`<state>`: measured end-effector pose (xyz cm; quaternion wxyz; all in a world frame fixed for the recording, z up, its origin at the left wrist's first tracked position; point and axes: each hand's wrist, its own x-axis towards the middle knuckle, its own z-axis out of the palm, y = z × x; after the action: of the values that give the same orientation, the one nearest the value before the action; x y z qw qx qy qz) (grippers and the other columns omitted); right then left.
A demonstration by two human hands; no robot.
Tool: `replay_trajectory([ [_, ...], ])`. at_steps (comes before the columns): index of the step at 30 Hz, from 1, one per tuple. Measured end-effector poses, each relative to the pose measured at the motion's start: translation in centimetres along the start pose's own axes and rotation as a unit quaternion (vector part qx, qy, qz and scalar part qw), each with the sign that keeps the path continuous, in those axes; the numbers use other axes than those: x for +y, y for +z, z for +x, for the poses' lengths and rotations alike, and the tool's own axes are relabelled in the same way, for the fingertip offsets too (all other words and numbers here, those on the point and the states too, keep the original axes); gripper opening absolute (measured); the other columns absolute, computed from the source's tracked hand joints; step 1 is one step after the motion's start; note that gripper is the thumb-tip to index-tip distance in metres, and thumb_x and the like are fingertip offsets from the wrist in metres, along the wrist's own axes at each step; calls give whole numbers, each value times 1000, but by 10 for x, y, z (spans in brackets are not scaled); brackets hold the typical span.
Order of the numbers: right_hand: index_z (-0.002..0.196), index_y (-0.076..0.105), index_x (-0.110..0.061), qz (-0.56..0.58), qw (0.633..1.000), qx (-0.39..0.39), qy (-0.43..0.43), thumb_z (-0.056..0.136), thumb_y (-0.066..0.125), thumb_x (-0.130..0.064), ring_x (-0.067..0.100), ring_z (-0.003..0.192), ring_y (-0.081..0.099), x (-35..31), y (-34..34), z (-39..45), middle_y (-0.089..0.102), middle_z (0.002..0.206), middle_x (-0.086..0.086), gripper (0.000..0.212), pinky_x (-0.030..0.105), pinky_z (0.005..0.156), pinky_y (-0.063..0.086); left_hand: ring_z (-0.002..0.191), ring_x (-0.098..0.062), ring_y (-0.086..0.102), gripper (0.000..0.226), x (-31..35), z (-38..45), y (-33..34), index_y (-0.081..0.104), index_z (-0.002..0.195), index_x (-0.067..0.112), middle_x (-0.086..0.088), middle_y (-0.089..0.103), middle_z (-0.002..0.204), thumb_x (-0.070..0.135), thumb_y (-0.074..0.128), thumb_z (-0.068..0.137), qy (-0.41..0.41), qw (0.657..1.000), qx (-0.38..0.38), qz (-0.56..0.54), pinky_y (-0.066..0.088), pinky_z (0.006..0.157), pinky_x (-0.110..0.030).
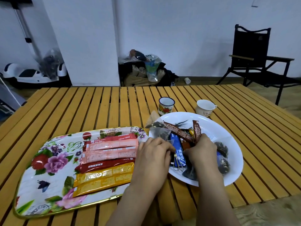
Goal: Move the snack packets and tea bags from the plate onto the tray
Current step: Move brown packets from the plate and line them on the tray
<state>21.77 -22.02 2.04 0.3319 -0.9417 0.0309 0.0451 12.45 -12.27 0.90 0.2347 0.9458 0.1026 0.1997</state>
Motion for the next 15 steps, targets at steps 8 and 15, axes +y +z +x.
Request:
replay_trajectory([
  [8,106,48,-7,72,996,11,42,82,61,-7,40,97,56,6,-6,5,56,108,20,28,41,76,47,122,-19,42,37,2,87,-4,60,123,29,5,55,128,20,62,86,66,983,-36,166,26,99,-37],
  [15,103,50,-4,132,990,31,43,80,68,-9,31,80,49,14,-11,9,60,107,20,30,31,68,38,111,-24,50,28,-1,93,14,61,110,24,-1,64,111,25,67,83,-1,975,-59,216,25,96,-40],
])
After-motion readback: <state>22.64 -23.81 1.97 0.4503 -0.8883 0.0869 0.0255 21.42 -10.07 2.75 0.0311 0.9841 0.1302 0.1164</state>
